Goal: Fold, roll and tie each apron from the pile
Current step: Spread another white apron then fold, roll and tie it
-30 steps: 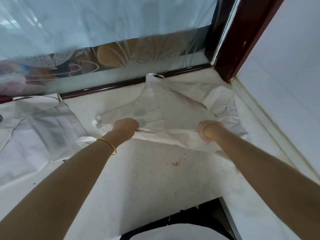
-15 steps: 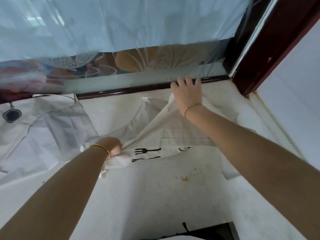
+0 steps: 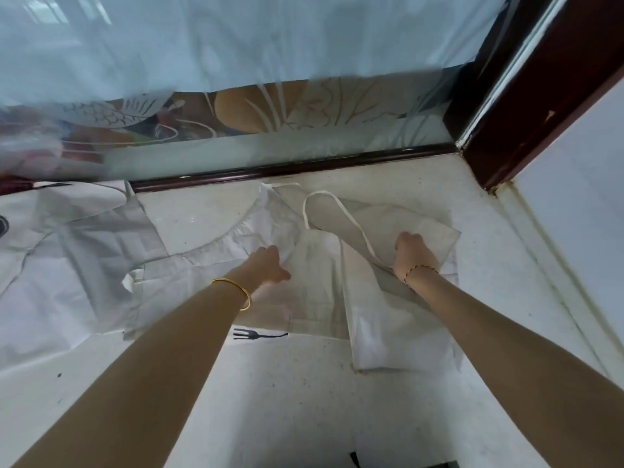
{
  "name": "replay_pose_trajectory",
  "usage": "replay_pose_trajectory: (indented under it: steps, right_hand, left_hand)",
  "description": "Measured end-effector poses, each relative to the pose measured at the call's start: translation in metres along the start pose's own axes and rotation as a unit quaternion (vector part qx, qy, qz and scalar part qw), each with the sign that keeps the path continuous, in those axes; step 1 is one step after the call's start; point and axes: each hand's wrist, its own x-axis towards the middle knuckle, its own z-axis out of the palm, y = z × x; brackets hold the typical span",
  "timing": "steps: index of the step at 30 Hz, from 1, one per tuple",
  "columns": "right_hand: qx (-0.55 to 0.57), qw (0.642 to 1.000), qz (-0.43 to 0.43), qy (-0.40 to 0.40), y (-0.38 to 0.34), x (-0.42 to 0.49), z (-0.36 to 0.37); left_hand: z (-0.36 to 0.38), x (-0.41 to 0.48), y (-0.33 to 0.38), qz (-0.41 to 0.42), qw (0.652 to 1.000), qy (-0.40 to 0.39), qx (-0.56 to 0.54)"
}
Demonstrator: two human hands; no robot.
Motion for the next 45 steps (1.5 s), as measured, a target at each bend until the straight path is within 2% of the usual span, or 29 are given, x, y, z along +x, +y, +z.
replay_pose_trajectory:
  steps: [3,5,7,9,13,18,20,23,24,25,26,27,28,29,30,31,34,39,41,42,45]
  right_hand:
    - [0.095,0.990,0.100,-0.023,0.018,0.007,0.012]
    - [0.119,0.984,0.132,-0.010,0.025,0.008,0.018]
    - [0.005,0.997,0.083,0.000,0.031,0.009,0.024]
    - [-0.105,0.994,-0.016,-0.017,0.034,0.012,0.032]
    - [-0.137,0.988,-0.053,-0.055,0.028,0.016,0.040]
    - [-0.263,0.957,-0.121,0.008,0.022,0.011,0.026]
    - [-0.289,0.948,-0.118,-0.061,0.023,0.006,0.020]
    - [-0.282,0.913,-0.065,-0.287,0.021,0.008,-0.011]
    - [-0.243,0.919,-0.043,-0.308,0.018,0.015,-0.026]
    - [-0.191,0.941,-0.026,-0.277,0.016,0.023,-0.043]
    - [-0.135,0.969,-0.007,-0.206,0.013,0.033,-0.059]
    - [-0.070,0.993,0.018,-0.099,0.011,0.042,-0.075]
    - [-0.003,0.999,0.044,0.024,0.012,0.048,-0.089]
    - [0.048,0.989,0.065,0.126,0.013,0.053,-0.097]
    - [0.045,0.978,0.068,0.190,0.014,0.055,-0.104]
    - [0.002,0.975,0.061,0.213,0.016,0.053,-0.104]
    - [-0.077,0.969,-0.013,0.235,0.015,0.046,-0.083]
    - [-0.027,0.948,-0.168,0.269,0.014,0.009,-0.040]
    - [-0.015,0.946,-0.241,0.218,0.026,0.000,-0.024]
    - [0.003,0.952,-0.257,0.165,0.034,-0.004,-0.016]
    - [0.062,0.980,-0.190,-0.021,0.060,-0.011,0.000]
  left_hand:
    - [0.009,0.006,0.004,0.003,1.000,-0.014,0.027]
    - [0.012,0.009,0.004,0.017,0.997,-0.035,0.064]
    - [0.011,0.007,0.005,0.037,0.992,-0.048,0.109]
    - [0.010,0.008,0.004,0.067,0.987,-0.038,0.141]
    - [0.010,0.006,0.001,0.116,0.978,-0.024,0.172]
    - [0.004,0.000,0.006,0.123,0.968,-0.074,0.207]
    - [0.004,-0.006,0.009,0.131,0.961,-0.098,0.221]
    - [0.009,-0.014,0.012,0.143,0.950,-0.149,0.236]
    - [0.009,-0.017,0.013,0.143,0.947,-0.164,0.235]
    - [0.009,-0.021,0.015,0.139,0.946,-0.176,0.233]
    - [0.008,-0.024,0.017,0.132,0.946,-0.186,0.229]
    - [0.006,-0.027,0.019,0.124,0.947,-0.195,0.222]
    - [0.005,-0.030,0.021,0.116,0.948,-0.201,0.216]
    - [0.004,-0.033,0.022,0.108,0.950,-0.204,0.212]
    - [0.004,-0.035,0.024,0.102,0.950,-0.205,0.212]
    - [0.004,-0.036,0.024,0.099,0.950,-0.208,0.211]
    - [0.011,-0.034,0.024,0.103,0.947,-0.218,0.214]
    - [0.023,-0.034,0.017,0.086,0.954,-0.232,0.172]
    - [0.026,-0.033,0.010,0.068,0.963,-0.228,0.122]
    - [0.026,-0.033,0.007,0.058,0.968,-0.224,0.094]
    - [0.027,-0.036,0.002,0.027,0.975,-0.216,-0.037]
